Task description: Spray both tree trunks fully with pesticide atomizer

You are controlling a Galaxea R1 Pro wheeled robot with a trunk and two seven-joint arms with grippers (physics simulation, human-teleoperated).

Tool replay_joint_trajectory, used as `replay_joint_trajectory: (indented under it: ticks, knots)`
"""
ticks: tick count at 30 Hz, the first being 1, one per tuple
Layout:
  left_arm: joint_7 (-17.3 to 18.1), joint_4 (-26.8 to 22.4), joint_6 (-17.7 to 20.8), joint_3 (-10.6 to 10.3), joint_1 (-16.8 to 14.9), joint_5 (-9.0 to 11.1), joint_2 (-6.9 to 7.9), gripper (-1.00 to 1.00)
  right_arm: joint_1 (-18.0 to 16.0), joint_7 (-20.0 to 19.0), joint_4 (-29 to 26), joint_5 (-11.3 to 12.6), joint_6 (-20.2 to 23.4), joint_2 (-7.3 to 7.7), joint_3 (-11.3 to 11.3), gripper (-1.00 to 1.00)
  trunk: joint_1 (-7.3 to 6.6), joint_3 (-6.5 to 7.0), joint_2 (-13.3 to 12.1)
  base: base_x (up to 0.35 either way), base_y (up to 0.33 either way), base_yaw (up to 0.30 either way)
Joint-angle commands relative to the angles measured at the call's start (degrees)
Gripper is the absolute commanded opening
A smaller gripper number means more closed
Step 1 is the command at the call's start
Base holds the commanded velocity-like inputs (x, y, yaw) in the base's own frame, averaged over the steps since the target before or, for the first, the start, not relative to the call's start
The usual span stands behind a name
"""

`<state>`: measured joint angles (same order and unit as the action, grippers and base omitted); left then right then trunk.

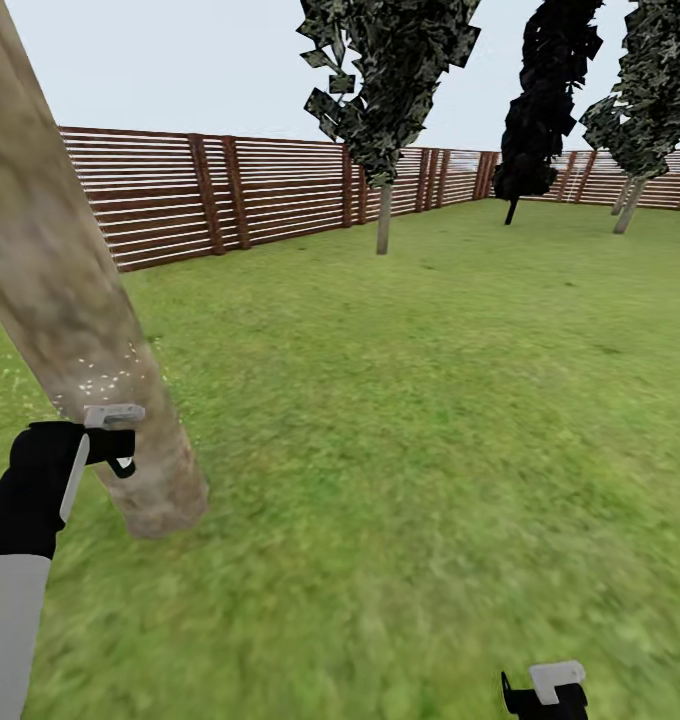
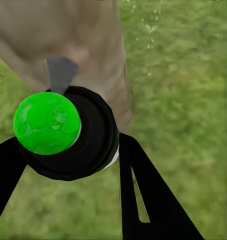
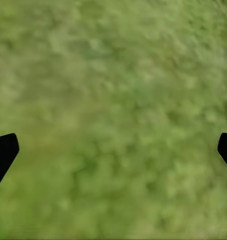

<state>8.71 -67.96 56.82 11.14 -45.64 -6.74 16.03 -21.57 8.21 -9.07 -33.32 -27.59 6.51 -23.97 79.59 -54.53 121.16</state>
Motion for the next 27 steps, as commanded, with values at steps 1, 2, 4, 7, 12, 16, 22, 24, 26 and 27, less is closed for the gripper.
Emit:
replay_joint_trajectory:
  ticks: [1,2,4,7,12,16,22,24,26,27]
  knots:
    - [0.26,-0.02,0.23,0.08,0.25,-0.77,0.06,-1.0,-0.05,0.29,0.11,-0.61,-0.19,0.0,-0.29,1.0,0.0,-0.05,0.02,0.151,-0.256,0.051]
    - [0.23,0.0,0.18,0.43,1.21,-0.75,0.11,-1.0,-0.05,0.26,0.11,-0.61,-0.19,0.0,-0.29,1.0,0.0,-0.05,0.02,0.181,-0.24,0.153]
    - [0.21,0.02,0.15,1.22,2.26,-0.78,0.18,-1.0,-0.05,0.25,0.11,-0.61,-0.19,-0.03,-0.29,1.0,0.0,-0.05,0.02,0.203,-0.227,0.228]
    - [-0.44,0.02,0.14,1.61,2.69,-0.76,0.16,-1.0,-0.05,0.28,0.11,-0.61,-0.19,-0.03,-0.29,1.0,0.0,-0.05,0.02,0.227,-0.209,0.269]
    - [-0.53,-0.03,0.11,1.67,2.75,-0.79,0.14,-1.0,-0.05,0.29,0.11,-0.61,-0.19,-0.02,-0.29,1.0,0.0,-0.05,0.02,0.241,-0.189,0.276]
    - [-0.53,-0.07,0.05,1.61,2.75,-0.82,0.06,-1.0,-0.05,0.28,0.11,-0.61,-0.19,-0.01,-0.29,1.0,0.0,-0.05,0.02,0.244,-0.178,0.277]
    - [-0.88,0.16,-0.42,1.82,5.74,-0.82,0.29,-1.0,-0.05,0.27,0.08,-0.61,-0.19,-0.01,-0.29,1.0,0.0,-0.05,0.02,0.213,-0.197,0.105]
    - [-0.75,0.27,-0.78,3.53,8.95,-0.82,0.54,-1.0,-0.05,0.28,0.1,-0.61,-0.19,0.0,-0.29,1.0,0.0,-0.05,0.02,0.077,-0.076,0.002]
    - [-0.73,0.28,-0.82,3.64,10.76,-0.77,0.12,-1.0,-0.05,0.24,0.11,-0.61,-0.19,0.0,-0.29,1.0,0.0,-0.05,0.02,0.005,-0.005,0.0]
    - [-0.82,0.28,-0.83,3.68,10.91,-0.75,0.05,-1.0,-0.05,0.23,0.11,-0.61,-0.19,0.0,-0.29,1.0,0.0,-0.05,0.02,0.001,-0.001,0.0]
